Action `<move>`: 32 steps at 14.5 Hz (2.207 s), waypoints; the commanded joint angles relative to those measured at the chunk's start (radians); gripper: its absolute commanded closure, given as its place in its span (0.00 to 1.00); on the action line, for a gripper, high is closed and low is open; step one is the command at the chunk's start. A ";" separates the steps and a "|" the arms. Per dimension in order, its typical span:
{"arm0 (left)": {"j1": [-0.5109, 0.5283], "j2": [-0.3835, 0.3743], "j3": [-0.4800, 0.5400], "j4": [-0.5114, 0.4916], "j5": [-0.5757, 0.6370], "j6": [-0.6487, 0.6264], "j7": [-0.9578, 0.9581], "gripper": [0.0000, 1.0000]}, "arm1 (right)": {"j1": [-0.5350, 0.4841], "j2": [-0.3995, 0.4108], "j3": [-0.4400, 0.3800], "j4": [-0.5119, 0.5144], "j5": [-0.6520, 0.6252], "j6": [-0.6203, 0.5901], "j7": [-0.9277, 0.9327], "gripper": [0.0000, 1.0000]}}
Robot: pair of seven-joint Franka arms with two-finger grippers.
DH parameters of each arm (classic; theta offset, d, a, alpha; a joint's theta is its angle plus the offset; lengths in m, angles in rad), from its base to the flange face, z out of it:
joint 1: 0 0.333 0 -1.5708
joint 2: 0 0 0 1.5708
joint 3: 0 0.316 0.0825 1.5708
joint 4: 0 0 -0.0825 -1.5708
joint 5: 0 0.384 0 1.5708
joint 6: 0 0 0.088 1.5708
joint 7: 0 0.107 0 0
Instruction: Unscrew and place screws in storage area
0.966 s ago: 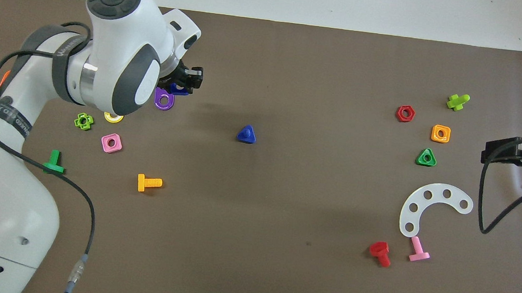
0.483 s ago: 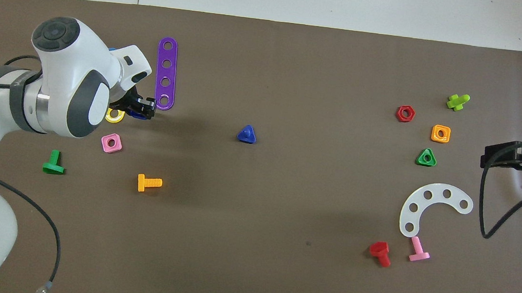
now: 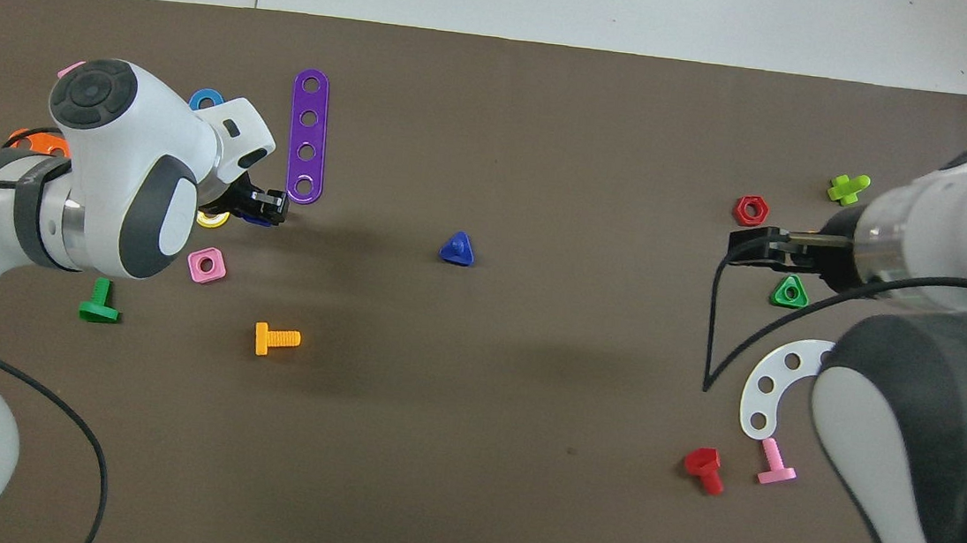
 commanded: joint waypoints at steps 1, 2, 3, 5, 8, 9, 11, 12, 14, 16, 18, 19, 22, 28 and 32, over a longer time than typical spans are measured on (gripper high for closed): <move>0.028 -0.077 -0.002 -0.015 -0.018 -0.027 0.016 0.00 | 0.097 0.132 -0.004 0.035 0.009 0.141 0.209 0.00; 0.026 -0.082 -0.002 0.000 -0.018 -0.055 0.011 0.00 | 0.143 0.189 -0.004 0.076 0.007 0.176 0.280 0.00; 0.026 -0.082 0.000 0.003 -0.018 -0.066 0.005 0.00 | 0.177 0.247 -0.004 0.125 0.006 0.193 0.324 0.00; 0.031 -0.106 0.000 0.014 -0.018 -0.083 0.005 0.00 | 0.224 0.332 -0.004 0.190 0.003 0.241 0.384 0.00; 0.091 -0.145 0.009 0.141 -0.004 -0.278 0.009 0.00 | 0.290 0.421 -0.004 0.200 -0.003 0.368 0.420 0.01; 0.103 -0.145 0.014 0.196 0.019 -0.361 0.008 0.00 | 0.309 0.459 -0.004 0.209 -0.026 0.379 0.420 0.01; 0.106 -0.166 0.018 0.279 0.123 -0.490 0.006 0.00 | 0.368 0.563 -0.004 0.305 -0.094 0.379 0.425 0.01; 0.108 -0.187 0.020 0.296 0.139 -0.526 0.005 0.00 | 0.370 0.574 -0.004 0.314 -0.121 0.375 0.421 0.02; 0.108 -0.249 0.044 0.296 0.140 -0.563 0.002 0.00 | 0.375 0.571 -0.004 0.308 -0.161 0.367 0.415 0.08; 0.108 -0.281 0.052 0.296 0.142 -0.604 -0.027 0.00 | 0.396 0.606 -0.004 0.310 -0.175 0.390 0.417 0.20; 0.106 -0.330 0.049 0.280 0.140 -0.609 -0.047 0.00 | 0.398 0.607 -0.004 0.305 -0.178 0.399 0.415 0.31; 0.106 -0.333 0.051 0.267 0.140 -0.606 -0.041 0.00 | 0.401 0.608 -0.002 0.301 -0.178 0.391 0.415 0.32; 0.106 -0.342 0.051 0.246 0.140 -0.589 -0.037 0.00 | 0.410 0.616 -0.002 0.286 -0.178 0.399 0.406 0.36; 0.132 -0.352 0.052 0.229 0.140 -0.571 -0.044 0.00 | 0.412 0.613 0.001 0.250 -0.172 0.395 0.405 0.55; 0.131 -0.352 0.051 0.229 0.140 -0.571 -0.044 0.00 | 0.409 0.611 0.003 0.253 -0.166 0.390 0.405 0.56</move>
